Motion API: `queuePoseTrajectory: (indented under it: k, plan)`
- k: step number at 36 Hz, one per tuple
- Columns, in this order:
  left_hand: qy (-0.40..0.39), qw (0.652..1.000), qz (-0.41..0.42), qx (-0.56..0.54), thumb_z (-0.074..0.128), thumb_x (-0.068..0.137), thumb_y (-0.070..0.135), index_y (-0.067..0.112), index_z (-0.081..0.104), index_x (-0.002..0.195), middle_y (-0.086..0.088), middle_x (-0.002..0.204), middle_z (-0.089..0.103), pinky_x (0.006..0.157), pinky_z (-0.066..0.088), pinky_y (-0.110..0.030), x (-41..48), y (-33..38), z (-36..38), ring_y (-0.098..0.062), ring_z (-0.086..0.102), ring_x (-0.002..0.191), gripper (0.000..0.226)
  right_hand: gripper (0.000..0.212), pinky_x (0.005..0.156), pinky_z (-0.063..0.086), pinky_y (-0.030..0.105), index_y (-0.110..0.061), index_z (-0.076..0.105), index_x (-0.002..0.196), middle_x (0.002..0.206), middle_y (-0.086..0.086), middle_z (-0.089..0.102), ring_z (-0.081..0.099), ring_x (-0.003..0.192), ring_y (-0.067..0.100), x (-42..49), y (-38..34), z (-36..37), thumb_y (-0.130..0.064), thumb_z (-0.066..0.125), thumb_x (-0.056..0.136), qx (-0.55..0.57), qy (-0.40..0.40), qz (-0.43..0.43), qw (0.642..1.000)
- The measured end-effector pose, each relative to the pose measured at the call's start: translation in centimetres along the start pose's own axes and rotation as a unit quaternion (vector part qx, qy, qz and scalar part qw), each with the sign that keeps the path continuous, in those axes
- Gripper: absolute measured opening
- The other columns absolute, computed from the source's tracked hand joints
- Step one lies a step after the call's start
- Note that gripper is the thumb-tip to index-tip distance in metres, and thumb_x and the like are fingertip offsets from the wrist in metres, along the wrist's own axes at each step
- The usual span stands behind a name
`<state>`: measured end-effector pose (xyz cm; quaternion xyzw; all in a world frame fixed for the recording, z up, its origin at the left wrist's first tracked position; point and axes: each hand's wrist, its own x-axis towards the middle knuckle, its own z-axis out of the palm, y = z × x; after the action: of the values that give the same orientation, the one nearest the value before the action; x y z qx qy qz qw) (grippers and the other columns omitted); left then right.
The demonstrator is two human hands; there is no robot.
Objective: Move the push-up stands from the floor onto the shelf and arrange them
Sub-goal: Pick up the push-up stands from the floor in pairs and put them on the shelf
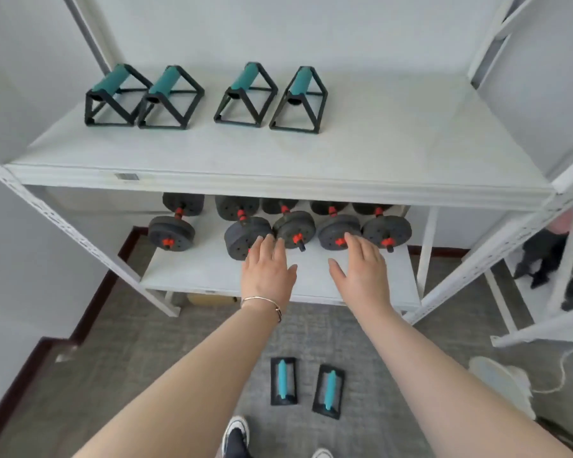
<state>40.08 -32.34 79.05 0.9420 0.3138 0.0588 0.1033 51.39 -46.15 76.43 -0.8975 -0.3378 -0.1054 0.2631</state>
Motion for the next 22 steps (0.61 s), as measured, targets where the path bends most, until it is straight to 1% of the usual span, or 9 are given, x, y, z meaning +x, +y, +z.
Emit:
queuePoseTrajectory:
  k: [2,5,7,9,12,15,17,20,22]
  plan:
    - [-0.042,0.999,-0.008,0.005,0.044,0.096,0.042,0.013,0.023,0.148,-0.009,0.157,0.022,0.118,0.017,-0.038,-1.5,-0.2,2.5,-0.027,0.013,0.146,0.063,0.055,0.099,0.046,0.045,-0.001,0.051,0.13,0.125,0.015,0.059,0.053,0.117,0.033,-2.6,1.0,1.5,-0.031,0.065,0.085,0.004,-0.026,0.023,0.999]
    - [-0.094,0.995,-0.013,0.008,0.043,0.096,0.04,0.013,0.021,0.149,-0.009,0.157,0.021,0.117,0.02,-0.038,-3.4,-1.0,6.9,-0.027,0.013,0.146,0.063,0.055,0.098,0.047,0.042,-0.001,0.051,0.129,0.123,0.015,0.06,0.055,0.115,0.032,-6.7,2.5,4.2,-0.032,0.064,0.086,0.004,-0.062,0.05,0.997]
    - [-0.132,0.991,-0.018,0.004,0.042,0.097,0.04,0.014,0.023,0.148,-0.009,0.157,0.022,0.115,0.023,-0.039,-4.4,-1.8,10.0,-0.027,0.014,0.146,0.061,0.056,0.097,0.046,0.042,-0.001,0.051,0.13,0.122,0.015,0.06,0.055,0.113,0.032,-9.2,3.5,6.5,-0.033,0.064,0.086,-0.004,-0.093,0.075,0.993]
    - [-0.158,0.987,-0.017,0.005,0.042,0.097,0.04,0.014,0.025,0.147,-0.01,0.156,0.023,0.114,0.025,-0.04,-5.2,-2.6,12.8,-0.029,0.017,0.145,0.059,0.056,0.093,0.047,0.044,0.0,0.053,0.128,0.119,0.017,0.062,0.057,0.108,0.035,-11.3,4.4,8.6,-0.032,0.066,0.084,-0.006,-0.118,0.099,0.988]
    - [-0.2,0.98,-0.025,-0.002,0.044,0.096,0.04,0.015,0.028,0.146,-0.01,0.154,0.027,0.112,0.03,-0.042,-6.1,-4.2,18.0,-0.03,0.023,0.142,0.058,0.057,0.093,0.048,0.044,0.0,0.052,0.129,0.123,0.018,0.061,0.057,0.111,0.037,-14.7,5.9,12.8,-0.032,0.068,0.084,0.003,-0.162,0.141,0.977]
    - [-0.237,0.97,-0.049,-0.01,0.047,0.094,0.042,0.016,0.029,0.146,-0.009,0.151,0.031,0.108,0.034,-0.042,-6.7,-6.5,24.6,-0.031,0.03,0.137,0.061,0.06,0.096,0.046,0.042,-0.002,0.051,0.131,0.127,0.016,0.06,0.055,0.115,0.034,-18.0,8.1,17.5,-0.034,0.068,0.084,-0.002,-0.191,0.174,0.966]
    - [-0.256,0.964,-0.067,-0.011,0.048,0.094,0.043,0.015,0.027,0.147,-0.01,0.15,0.033,0.108,0.035,-0.042,-7.0,-7.9,29.3,-0.031,0.032,0.135,0.064,0.06,0.095,0.046,0.04,-0.004,0.05,0.133,0.128,0.014,0.059,0.054,0.115,0.032,-19.9,9.9,21.0,-0.037,0.066,0.085,-0.007,-0.21,0.195,0.958]
    - [-0.288,0.954,-0.079,-0.013,0.049,0.094,0.044,0.013,0.023,0.148,-0.01,0.15,0.032,0.11,0.034,-0.042,-7.5,-9.7,36.2,-0.031,0.031,0.136,0.067,0.061,0.091,0.047,0.041,-0.007,0.049,0.133,0.126,0.013,0.058,0.056,0.112,0.032,-22.6,13.0,26.6,-0.042,0.063,0.085,-0.016,-0.239,0.229,0.944]
    - [-0.308,0.949,-0.07,-0.001,0.05,0.093,0.043,0.011,0.021,0.148,-0.01,0.15,0.031,0.109,0.035,-0.042,-7.7,-10.8,40.8,-0.031,0.03,0.136,0.069,0.062,0.091,0.047,0.043,-0.006,0.05,0.132,0.126,0.015,0.058,0.055,0.111,0.034,-24.4,15.1,30.3,-0.043,0.063,0.085,-0.019,-0.25,0.255,0.934]
